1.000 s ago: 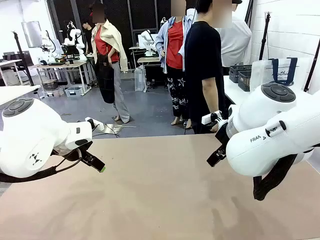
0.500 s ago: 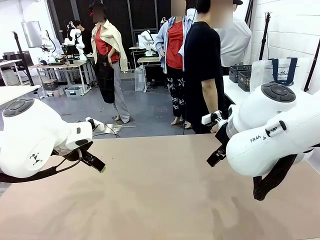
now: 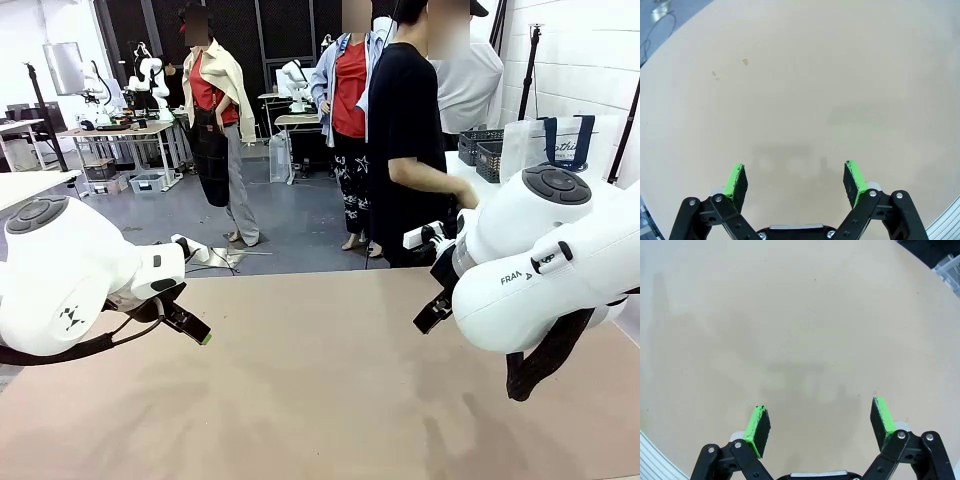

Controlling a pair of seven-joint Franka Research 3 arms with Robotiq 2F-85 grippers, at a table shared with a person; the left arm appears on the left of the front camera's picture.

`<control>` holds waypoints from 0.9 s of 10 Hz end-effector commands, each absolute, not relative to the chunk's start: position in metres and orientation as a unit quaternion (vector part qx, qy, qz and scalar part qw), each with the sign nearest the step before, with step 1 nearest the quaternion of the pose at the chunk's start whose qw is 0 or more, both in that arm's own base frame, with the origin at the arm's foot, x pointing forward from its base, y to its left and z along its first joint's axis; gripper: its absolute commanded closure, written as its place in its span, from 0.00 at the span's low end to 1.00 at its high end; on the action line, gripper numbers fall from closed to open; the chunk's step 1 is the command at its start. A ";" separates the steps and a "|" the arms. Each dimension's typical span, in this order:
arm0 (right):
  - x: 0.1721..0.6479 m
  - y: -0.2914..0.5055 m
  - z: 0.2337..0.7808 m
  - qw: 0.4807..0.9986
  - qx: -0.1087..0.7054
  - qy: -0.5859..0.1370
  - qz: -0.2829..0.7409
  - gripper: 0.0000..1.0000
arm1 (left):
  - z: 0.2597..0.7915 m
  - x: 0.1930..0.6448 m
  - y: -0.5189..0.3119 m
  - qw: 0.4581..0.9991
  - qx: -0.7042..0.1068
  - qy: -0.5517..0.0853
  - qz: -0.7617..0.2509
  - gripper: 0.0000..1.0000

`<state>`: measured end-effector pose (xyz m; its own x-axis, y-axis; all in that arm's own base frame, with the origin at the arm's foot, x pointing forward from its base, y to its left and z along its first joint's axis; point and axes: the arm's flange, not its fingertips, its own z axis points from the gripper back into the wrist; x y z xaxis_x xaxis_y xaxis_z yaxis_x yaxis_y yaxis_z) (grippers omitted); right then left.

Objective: Transfer purchased items from the store into the shopping bag.
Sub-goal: Open the Reusable shopping bag in the center of the table.

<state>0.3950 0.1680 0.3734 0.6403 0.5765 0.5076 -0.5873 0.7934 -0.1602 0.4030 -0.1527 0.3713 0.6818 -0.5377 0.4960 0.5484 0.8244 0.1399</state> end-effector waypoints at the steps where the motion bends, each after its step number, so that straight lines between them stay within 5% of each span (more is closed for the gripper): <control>1: 0.395 0.168 0.373 0.906 0.010 -0.277 0.321 0.00 | 0.371 0.403 -0.151 0.917 -0.010 -0.267 -0.295 0.00; 9: 0.395 0.168 0.373 0.906 0.010 -0.277 0.321 0.00 | 0.371 0.403 -0.151 0.917 -0.010 -0.267 -0.295 0.00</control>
<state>0.3950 0.1680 0.3734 0.6403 0.5765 0.5076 -0.5873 0.7934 -0.1602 0.4030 -0.1527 0.3713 0.6818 -0.5377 0.4960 0.5485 0.8244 0.1399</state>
